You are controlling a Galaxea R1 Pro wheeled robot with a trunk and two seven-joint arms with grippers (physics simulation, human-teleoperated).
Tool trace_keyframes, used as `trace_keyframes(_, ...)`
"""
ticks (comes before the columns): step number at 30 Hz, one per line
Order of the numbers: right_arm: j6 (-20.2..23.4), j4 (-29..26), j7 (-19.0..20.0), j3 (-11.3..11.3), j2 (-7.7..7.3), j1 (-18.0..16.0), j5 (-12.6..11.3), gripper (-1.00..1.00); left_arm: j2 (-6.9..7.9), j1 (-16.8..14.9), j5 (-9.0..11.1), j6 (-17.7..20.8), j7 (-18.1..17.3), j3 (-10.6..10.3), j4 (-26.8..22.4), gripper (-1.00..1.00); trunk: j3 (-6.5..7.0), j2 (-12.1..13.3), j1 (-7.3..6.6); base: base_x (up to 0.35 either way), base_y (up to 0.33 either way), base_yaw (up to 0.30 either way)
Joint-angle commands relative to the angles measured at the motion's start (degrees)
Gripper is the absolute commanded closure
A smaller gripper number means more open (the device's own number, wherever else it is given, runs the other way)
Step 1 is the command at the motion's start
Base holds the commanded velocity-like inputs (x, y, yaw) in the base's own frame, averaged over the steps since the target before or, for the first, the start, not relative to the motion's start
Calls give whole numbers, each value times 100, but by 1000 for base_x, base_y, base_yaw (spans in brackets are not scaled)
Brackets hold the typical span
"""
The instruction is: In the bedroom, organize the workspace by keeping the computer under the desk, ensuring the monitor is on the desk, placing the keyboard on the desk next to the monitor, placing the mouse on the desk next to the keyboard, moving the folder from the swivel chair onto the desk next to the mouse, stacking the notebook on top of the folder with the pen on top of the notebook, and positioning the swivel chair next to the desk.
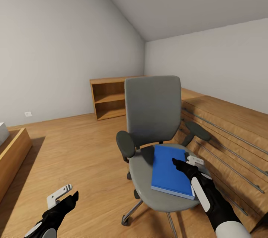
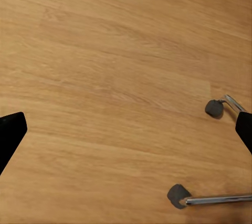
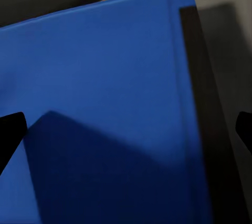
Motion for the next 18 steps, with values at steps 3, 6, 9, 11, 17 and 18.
trace_keyframes(3, 27, 37, -37, 2, -3, 2, -62, -100, 3, -1, 47, 17, 40, -4, -10, -100, -6, -1, 0, 0, 0, 0)
trace_keyframes(6, 27, 37, -37, 0, -4, 2, -62, -100, 3, -1, 48, 19, 38, -4, -10, -100, -6, -1, 0, 0, 0, 0)
trace_keyframes(9, 27, 37, -37, 0, -5, 2, -62, -100, 7, -1, 48, 21, 38, -4, -10, -100, -6, -1, 0, 0, 0, 0)
trace_keyframes(11, 27, 37, -37, 0, -5, 2, -62, -100, 9, -1, 48, 21, 38, -4, -10, -100, -6, -1, 0, 0, 0, 0)
trace_keyframes(17, 27, 37, -37, -1, -5, 2, -62, -100, 12, -1, 47, 20, 38, 8, -10, -100, -6, -1, 0, 0, 0, 0)
trace_keyframes(18, 27, 37, -37, -1, -5, 2, -62, -100, 13, -1, 47, 18, 38, 9, -10, -100, -6, -1, 0, 0, 0, 0)
